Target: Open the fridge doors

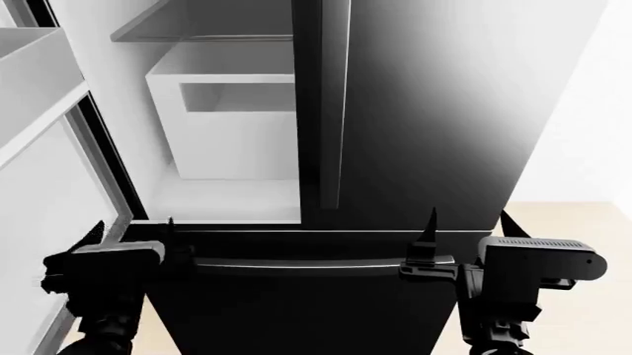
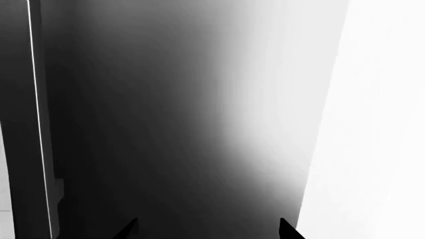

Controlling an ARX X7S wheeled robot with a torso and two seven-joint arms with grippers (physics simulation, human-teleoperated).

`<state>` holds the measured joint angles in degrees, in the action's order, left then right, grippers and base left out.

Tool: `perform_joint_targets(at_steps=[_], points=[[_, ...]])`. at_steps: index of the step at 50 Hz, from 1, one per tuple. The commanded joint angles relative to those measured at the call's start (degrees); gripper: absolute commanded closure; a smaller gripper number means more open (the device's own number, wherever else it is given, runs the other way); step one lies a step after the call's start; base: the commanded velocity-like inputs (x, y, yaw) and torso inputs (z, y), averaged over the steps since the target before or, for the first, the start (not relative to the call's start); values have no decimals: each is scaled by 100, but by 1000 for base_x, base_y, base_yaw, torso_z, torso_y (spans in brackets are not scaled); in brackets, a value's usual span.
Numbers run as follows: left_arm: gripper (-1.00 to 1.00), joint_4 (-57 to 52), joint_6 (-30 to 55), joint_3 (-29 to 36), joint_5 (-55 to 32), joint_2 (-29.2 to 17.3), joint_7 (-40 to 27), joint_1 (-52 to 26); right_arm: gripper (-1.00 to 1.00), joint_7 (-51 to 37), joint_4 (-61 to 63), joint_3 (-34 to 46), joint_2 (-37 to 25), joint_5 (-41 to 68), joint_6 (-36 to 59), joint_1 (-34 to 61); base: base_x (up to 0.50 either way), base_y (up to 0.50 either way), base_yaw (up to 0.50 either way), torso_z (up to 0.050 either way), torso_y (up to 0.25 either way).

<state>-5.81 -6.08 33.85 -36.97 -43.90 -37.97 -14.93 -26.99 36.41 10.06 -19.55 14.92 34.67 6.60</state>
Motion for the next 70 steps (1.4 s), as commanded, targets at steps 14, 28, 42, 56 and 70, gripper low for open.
perform_joint_targets(at_steps=[14,28,42,56,70], points=[[-100,-1612,-11,419,278,-91,718,448,-100,246,161,154,79,-143,-3,217,0,0,0,0,0],[-100,-1445,163,-129,-44,8,16,167,-100,244,594,634,102,-185,797,887,0,0,0,0,0],[-100,-1658,390,-294,-292,-127,-182,3,-100,188,924,806,256,-71,1614,1698,0,0,0,0,0],[-100,-1562,396,-337,-335,-99,-269,76,-100,426,376,841,581,211,1849,2600,0,0,0,0,0],[-100,-1543,364,-365,-409,-61,-247,87,-100,814,-839,1134,958,306,1623,3625,0,0,0,0,0]])
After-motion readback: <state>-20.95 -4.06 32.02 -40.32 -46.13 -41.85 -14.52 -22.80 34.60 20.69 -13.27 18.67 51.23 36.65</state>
